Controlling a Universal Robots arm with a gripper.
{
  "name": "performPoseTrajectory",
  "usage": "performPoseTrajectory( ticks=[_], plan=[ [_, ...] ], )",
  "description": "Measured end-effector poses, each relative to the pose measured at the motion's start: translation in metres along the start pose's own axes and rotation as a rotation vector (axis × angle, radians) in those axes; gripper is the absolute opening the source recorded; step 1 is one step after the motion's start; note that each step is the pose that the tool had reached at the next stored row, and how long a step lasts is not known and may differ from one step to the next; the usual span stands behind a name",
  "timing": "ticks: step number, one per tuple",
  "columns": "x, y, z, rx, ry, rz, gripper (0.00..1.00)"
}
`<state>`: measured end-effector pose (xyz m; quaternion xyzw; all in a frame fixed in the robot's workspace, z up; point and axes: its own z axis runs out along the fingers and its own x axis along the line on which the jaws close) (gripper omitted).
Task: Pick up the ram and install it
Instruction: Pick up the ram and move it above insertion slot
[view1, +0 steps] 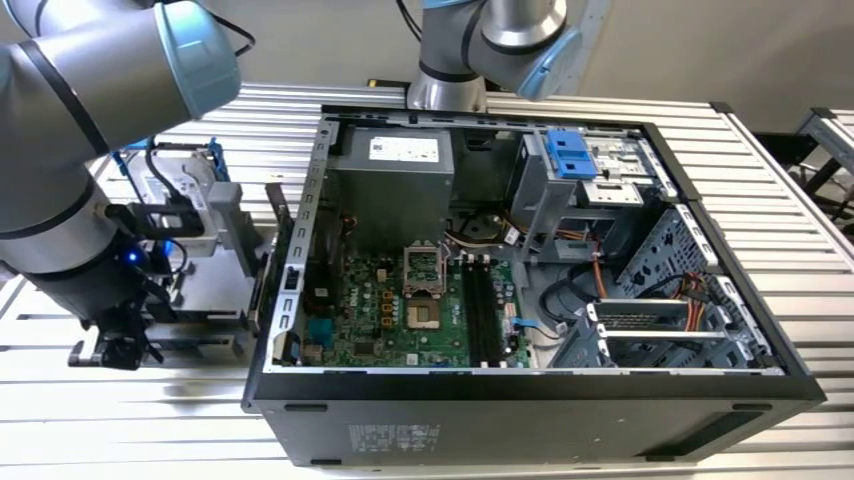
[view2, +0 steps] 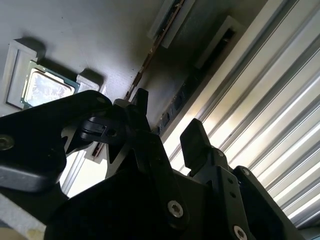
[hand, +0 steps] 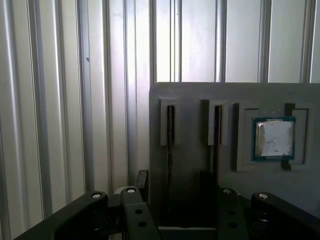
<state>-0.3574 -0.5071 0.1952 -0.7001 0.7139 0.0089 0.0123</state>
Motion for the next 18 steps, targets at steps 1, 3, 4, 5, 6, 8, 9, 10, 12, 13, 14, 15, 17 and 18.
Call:
performPoseTrajectory(
  ticks=[1,3,4,5,6,8,9,10,12,13,14,15,17,18],
  plan=[
    [0.0,0.0,0.0007,0.0003,-0.0003,0.0,1.0],
    [0.0001,0.0,0.002,0.0,0.0,0.0,1.0],
    [0.0001,0.0001,0.0022,-0.0001,0.0001,-0.001,1.0],
    [0.0,0.0001,0.0022,-0.0001,0.0001,-0.001,1.0],
    [-0.0001,0.0001,0.0022,0.0,-0.0005,-0.001,1.0],
    [-0.0002,0.0002,0.0023,0.0033,-0.0083,-0.001,1.0],
    [-0.0001,0.0003,0.0022,0.0039,-0.0124,-0.001,1.0],
    [-0.0002,0.0003,0.0016,0.0043,-0.0156,-0.001,1.0],
    [-0.0002,0.0004,-0.0016,0.0045,-0.0203,-0.001,1.0],
    [-0.0003,0.0005,-0.0037,0.0044,-0.0219,-0.001,1.0],
    [-0.0004,0.0007,-0.0054,0.0044,-0.0227,-0.001,1.0],
    [-0.0004,0.0008,-0.0067,0.0045,-0.0233,-0.001,1.0],
    [-0.0004,0.0021,-0.0079,0.0046,-0.0242,-0.001,1.0],
    [-0.0003,0.0034,-0.008,0.0044,-0.0242,-0.001,1.0]
  ],
)
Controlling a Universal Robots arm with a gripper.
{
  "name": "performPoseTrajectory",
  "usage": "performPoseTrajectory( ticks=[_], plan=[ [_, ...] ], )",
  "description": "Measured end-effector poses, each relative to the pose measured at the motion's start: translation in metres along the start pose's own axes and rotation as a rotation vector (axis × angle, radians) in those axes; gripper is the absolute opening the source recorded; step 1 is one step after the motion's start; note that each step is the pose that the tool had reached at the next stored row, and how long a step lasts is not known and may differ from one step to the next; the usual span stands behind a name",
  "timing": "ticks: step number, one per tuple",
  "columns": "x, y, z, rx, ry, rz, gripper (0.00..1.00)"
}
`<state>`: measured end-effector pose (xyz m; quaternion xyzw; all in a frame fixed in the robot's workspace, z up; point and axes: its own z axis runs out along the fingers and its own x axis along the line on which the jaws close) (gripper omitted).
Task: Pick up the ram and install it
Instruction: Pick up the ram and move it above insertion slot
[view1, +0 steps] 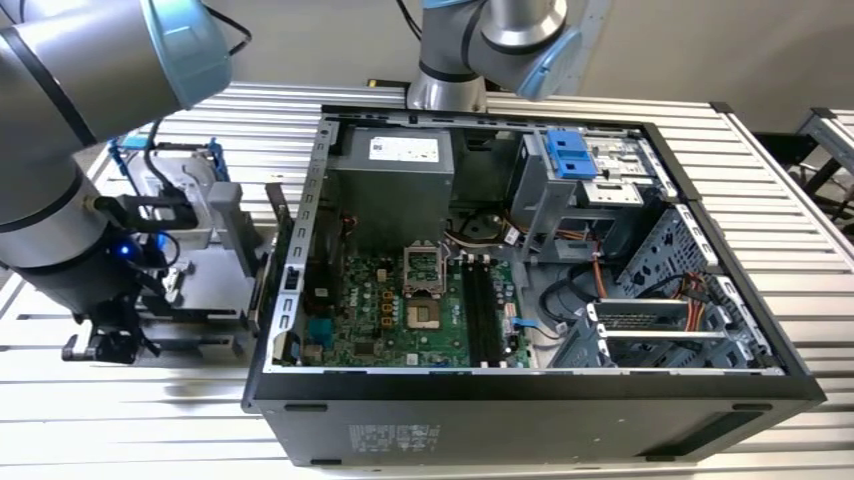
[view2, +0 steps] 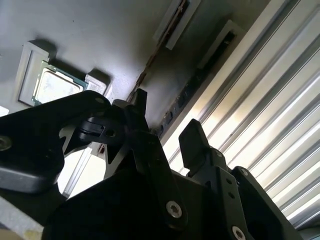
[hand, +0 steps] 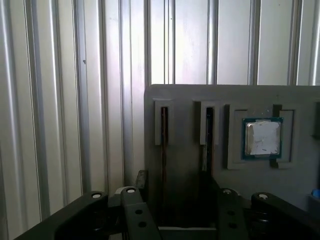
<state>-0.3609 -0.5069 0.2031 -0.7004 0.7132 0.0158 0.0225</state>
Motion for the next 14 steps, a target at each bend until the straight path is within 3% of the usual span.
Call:
performPoseTrajectory(
  ticks=[5,14],
  plan=[
    [0.001,0.0091,-0.0002,0.0,-0.0013,0.0,1.0],
    [0.0078,0.0094,0.0038,0.0,-0.0013,0.001,1.0]
  ],
)
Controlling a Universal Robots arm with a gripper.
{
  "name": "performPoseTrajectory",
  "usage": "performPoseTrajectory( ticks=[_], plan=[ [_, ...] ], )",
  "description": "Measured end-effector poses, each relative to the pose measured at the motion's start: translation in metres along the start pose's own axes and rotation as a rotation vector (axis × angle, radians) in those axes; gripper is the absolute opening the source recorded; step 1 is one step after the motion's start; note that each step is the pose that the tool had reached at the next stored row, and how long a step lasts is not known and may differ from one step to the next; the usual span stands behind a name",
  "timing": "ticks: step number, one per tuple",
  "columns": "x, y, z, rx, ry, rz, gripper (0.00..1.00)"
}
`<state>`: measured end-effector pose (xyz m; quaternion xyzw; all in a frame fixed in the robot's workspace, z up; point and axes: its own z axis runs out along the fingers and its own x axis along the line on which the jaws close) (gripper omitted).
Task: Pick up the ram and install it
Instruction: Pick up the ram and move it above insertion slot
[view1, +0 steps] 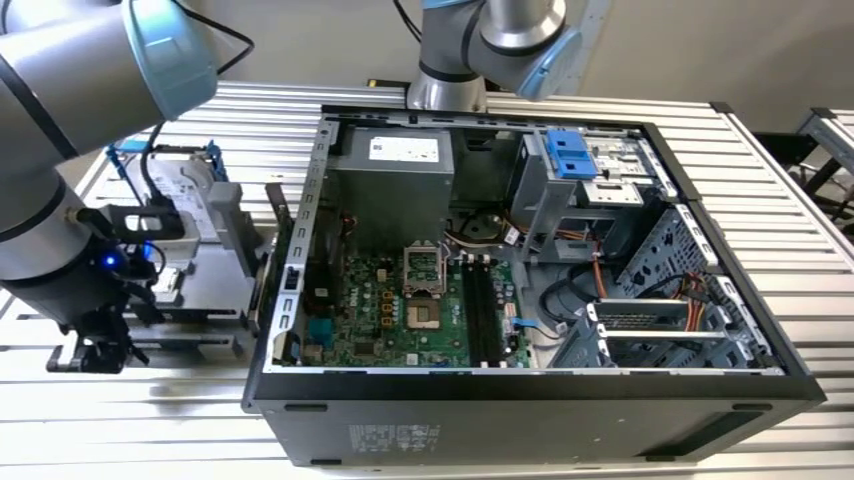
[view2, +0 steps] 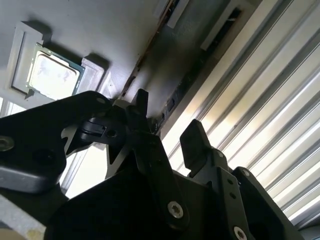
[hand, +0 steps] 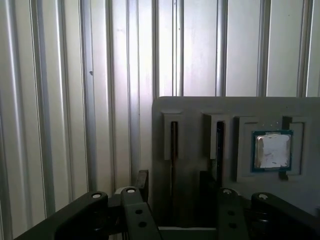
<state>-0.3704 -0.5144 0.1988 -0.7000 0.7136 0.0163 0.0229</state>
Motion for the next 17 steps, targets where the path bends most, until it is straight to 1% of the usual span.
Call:
performPoseTrajectory(
  ticks=[8,10,15,17],
  plan=[
    [0.0001,-0.0001,0.0008,0.0002,0.0,0.0,1.0],
    [-0.0001,-0.0009,0.0008,0.0004,-0.0001,0.0,1.0],
    [-0.0014,-0.0015,0.0009,0.0005,0.0,0.001,1.0],
    [-0.0034,-0.0014,0.0009,0.0005,0.0002,0.004,1.0]
  ],
)
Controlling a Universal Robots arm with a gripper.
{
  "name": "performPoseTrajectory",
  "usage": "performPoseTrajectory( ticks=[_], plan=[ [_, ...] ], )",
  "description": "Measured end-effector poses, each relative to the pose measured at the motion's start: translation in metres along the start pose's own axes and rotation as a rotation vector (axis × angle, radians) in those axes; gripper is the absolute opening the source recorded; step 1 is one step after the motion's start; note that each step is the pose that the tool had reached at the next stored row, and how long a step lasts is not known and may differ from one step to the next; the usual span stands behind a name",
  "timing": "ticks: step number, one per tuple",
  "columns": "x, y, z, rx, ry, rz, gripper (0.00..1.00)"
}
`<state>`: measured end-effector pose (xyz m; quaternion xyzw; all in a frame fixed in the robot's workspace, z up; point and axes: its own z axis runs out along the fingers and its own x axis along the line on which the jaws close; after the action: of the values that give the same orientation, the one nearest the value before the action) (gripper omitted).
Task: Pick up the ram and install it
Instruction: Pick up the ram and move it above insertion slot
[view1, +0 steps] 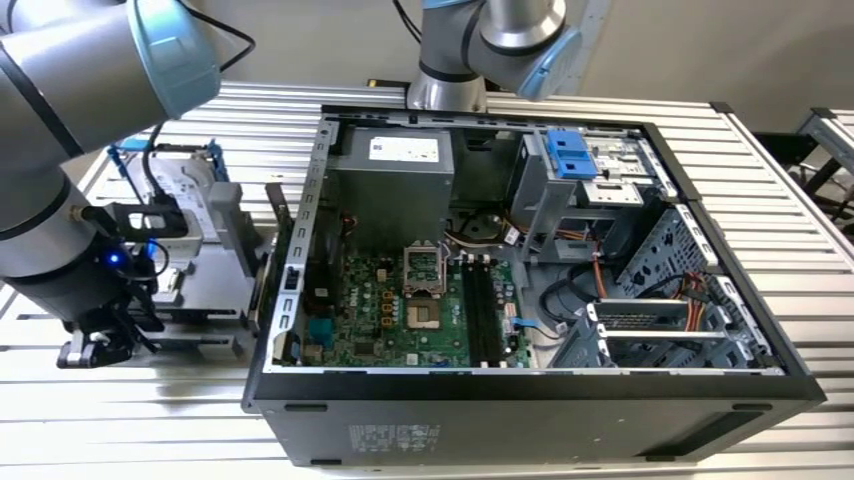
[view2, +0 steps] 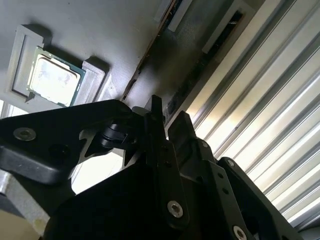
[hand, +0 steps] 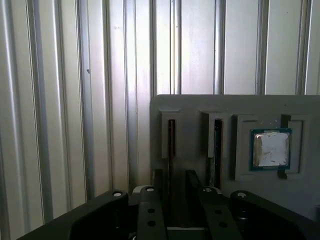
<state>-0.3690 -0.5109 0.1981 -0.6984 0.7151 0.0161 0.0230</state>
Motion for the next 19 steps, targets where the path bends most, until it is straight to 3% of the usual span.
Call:
performPoseTrajectory(
  ticks=[8,9,19],
  plan=[
    [-0.0013,0.0,0.0002,0.0003,-0.0001,0.002,1.0],
    [-0.0013,0.0,0.0002,0.0003,-0.0001,0.002,0.0],
    [-0.0013,0.0,0.0002,0.0004,-0.0002,0.002,0.0]
  ],
)
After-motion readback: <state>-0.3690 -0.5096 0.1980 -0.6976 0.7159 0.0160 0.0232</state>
